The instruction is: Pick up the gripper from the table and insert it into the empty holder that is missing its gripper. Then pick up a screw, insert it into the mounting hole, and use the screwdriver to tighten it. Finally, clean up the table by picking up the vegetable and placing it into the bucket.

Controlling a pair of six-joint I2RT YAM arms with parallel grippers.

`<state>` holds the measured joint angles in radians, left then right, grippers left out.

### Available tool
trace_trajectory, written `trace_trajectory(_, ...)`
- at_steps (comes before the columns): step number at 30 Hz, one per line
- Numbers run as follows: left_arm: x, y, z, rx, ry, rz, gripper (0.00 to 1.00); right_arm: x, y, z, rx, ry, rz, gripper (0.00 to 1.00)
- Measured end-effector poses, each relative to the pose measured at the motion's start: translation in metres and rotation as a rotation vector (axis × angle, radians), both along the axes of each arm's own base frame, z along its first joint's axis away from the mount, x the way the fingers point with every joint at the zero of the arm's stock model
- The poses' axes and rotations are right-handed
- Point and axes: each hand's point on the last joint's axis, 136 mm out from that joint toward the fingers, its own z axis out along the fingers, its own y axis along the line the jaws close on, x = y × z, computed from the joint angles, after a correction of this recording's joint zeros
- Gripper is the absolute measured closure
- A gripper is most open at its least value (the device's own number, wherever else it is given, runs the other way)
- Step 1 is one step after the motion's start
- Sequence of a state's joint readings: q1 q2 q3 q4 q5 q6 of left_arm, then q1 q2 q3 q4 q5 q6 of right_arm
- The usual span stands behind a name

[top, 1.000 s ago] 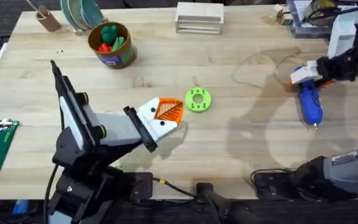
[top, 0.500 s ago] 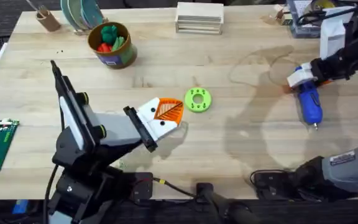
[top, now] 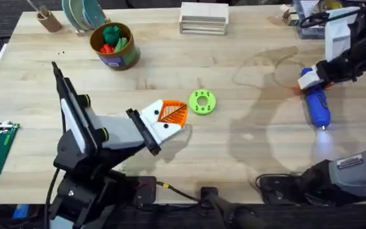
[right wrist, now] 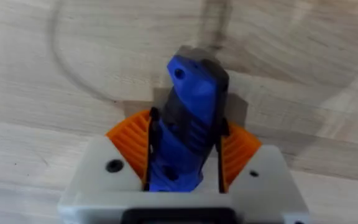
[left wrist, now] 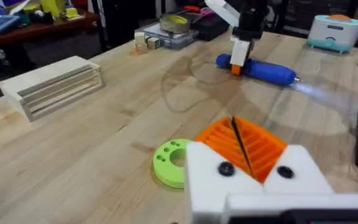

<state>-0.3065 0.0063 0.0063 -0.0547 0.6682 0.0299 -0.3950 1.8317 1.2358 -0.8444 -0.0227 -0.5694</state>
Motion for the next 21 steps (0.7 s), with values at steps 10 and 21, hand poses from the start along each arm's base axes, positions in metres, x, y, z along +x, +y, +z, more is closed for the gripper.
trace_trajectory(10, 0.0, 0.0, 0.0, 0.0, 0.0, 0.0, 0.994, 0.0004, -0.0001, -0.0008, -0.001, -0.002, 0.004, 0.763)
trace_trajectory(21, 0.0, 0.0, 0.0, 0.0, 0.0, 0.0, 0.994, 0.0013, 0.0003, -0.0011, 0.002, -0.007, -0.003, 0.967)
